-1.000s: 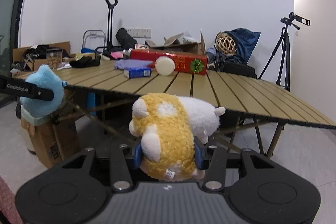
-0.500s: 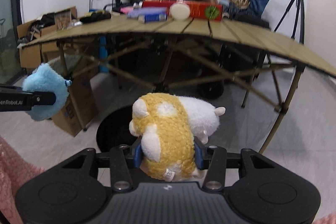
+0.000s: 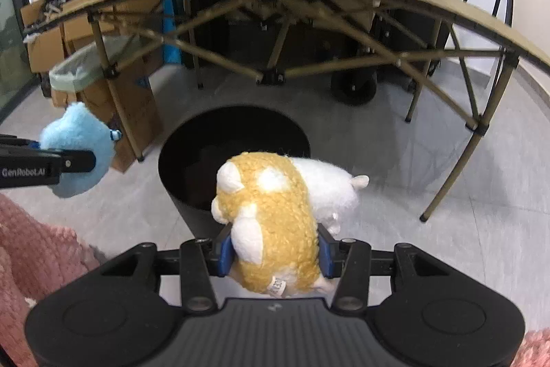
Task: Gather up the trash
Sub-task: 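Carry the blue plush and yellow plush with both tools down to the black bin, then open right tool over the black bin to drop the yellow plush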
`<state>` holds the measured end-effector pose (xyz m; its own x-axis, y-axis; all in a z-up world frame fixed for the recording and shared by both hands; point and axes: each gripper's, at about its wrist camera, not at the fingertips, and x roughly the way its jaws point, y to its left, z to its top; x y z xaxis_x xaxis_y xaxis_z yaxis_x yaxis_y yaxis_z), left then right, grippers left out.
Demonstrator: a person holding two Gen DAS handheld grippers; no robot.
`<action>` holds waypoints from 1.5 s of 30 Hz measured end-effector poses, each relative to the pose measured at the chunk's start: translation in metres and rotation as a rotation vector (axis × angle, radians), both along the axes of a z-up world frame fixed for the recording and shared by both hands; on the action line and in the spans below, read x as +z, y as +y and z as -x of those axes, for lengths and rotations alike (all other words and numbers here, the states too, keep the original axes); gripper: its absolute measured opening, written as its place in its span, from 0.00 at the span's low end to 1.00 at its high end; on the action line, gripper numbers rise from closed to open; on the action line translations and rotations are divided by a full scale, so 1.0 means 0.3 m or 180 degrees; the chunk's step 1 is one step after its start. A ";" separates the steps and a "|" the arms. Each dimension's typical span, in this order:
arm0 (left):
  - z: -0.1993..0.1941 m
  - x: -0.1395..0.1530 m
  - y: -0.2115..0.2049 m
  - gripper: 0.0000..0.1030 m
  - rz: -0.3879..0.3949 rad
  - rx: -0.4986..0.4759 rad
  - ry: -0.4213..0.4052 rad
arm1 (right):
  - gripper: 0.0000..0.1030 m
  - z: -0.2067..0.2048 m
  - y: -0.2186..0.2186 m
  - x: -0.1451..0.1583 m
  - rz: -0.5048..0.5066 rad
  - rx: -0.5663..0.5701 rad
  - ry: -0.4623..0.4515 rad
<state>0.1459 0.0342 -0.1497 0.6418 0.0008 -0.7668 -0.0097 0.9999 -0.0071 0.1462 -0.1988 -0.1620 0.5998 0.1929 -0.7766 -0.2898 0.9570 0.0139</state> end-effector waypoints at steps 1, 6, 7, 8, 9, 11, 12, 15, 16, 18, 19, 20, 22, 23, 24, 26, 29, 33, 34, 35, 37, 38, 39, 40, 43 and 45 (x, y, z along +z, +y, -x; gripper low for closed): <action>-0.006 -0.011 0.007 0.34 0.0019 0.0017 0.0051 | 0.44 -0.006 -0.002 -0.008 0.0001 -0.0004 0.0041; -0.035 -0.036 0.026 0.34 0.0041 0.0081 0.0163 | 0.44 -0.033 -0.003 -0.042 0.0053 -0.0057 0.0195; -0.042 -0.039 0.027 0.34 0.0035 0.0085 0.0173 | 0.44 -0.036 -0.002 -0.051 0.0073 -0.0068 0.0223; -0.046 -0.043 0.026 0.34 0.0030 0.0082 0.0183 | 0.44 -0.041 -0.003 -0.057 0.0084 -0.0077 0.0250; -0.051 -0.047 0.023 0.34 0.0025 0.0081 0.0201 | 0.44 -0.045 -0.007 -0.066 0.0096 -0.0094 0.0283; -0.064 -0.058 0.019 0.34 0.0028 0.0076 0.0242 | 0.44 -0.056 -0.016 -0.081 0.0092 -0.0132 0.0336; -0.070 -0.062 0.016 0.34 0.0024 0.0074 0.0255 | 0.44 -0.062 -0.020 -0.087 0.0082 -0.0147 0.0354; -0.090 -0.066 0.009 0.34 -0.0010 0.0055 0.0243 | 0.44 -0.082 -0.024 -0.091 0.0040 -0.0155 0.0344; -0.095 -0.067 0.003 0.34 -0.0022 0.0048 0.0233 | 0.44 -0.088 -0.021 -0.088 0.0033 -0.0147 0.0325; -0.103 -0.067 -0.010 0.34 -0.0043 0.0030 0.0217 | 0.44 -0.102 -0.014 -0.084 0.0037 -0.0107 0.0277; -0.109 -0.069 -0.014 0.34 -0.0051 0.0016 0.0215 | 0.44 -0.110 -0.010 -0.080 0.0035 -0.0076 0.0246; -0.115 -0.071 -0.016 0.34 -0.0061 0.0009 0.0214 | 0.44 -0.120 -0.002 -0.078 0.0028 -0.0041 0.0206; -0.125 -0.073 -0.020 0.34 -0.0067 -0.0004 0.0212 | 0.44 -0.138 0.013 -0.071 0.0019 0.0011 0.0139; -0.130 -0.074 -0.021 0.34 -0.0064 -0.0005 0.0213 | 0.44 -0.149 0.024 -0.068 0.0016 0.0048 0.0088; -0.134 -0.075 -0.020 0.34 -0.0064 -0.0004 0.0212 | 0.44 -0.161 0.034 -0.064 0.0018 0.0077 0.0052; -0.144 -0.075 -0.020 0.35 -0.0079 0.0001 0.0199 | 0.44 -0.184 0.052 -0.061 0.0007 0.0140 0.0005; -0.160 -0.077 -0.018 0.35 -0.0108 0.0030 0.0184 | 0.44 -0.231 0.079 -0.066 -0.0017 0.0218 -0.0004; -0.180 -0.084 -0.008 0.35 -0.0121 0.0068 0.0201 | 0.44 -0.295 0.121 -0.092 -0.0067 0.0331 0.0042; -0.185 -0.086 -0.003 0.34 -0.0136 0.0084 0.0201 | 0.44 -0.306 0.131 -0.100 -0.0064 0.0353 0.0049; -0.191 -0.089 0.002 0.35 -0.0140 0.0101 0.0205 | 0.44 -0.317 0.141 -0.109 -0.0063 0.0375 0.0058; -0.203 -0.095 0.014 0.34 -0.0126 0.0142 0.0221 | 0.44 -0.338 0.158 -0.125 -0.0072 0.0415 0.0073; -0.210 -0.097 0.018 0.35 -0.0122 0.0161 0.0228 | 0.44 -0.351 0.167 -0.135 -0.0075 0.0429 0.0085; -0.217 -0.099 0.023 0.34 -0.0115 0.0176 0.0233 | 0.44 -0.365 0.175 -0.145 -0.0088 0.0434 0.0100; -0.222 -0.100 0.025 0.35 -0.0108 0.0185 0.0234 | 0.44 -0.377 0.184 -0.153 -0.0106 0.0437 0.0111; -0.236 -0.097 0.026 0.34 -0.0086 0.0193 0.0218 | 0.44 -0.414 0.206 -0.181 -0.0137 0.0447 0.0130; -0.244 -0.097 0.025 0.34 -0.0084 0.0190 0.0210 | 0.45 -0.431 0.220 -0.200 -0.0137 0.0456 0.0163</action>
<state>0.2191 0.0418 -0.1787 0.5882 0.0584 -0.8066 -0.0690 0.9974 0.0219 0.2755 -0.1328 -0.2221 0.5235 0.3074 -0.7946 -0.4211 0.9041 0.0723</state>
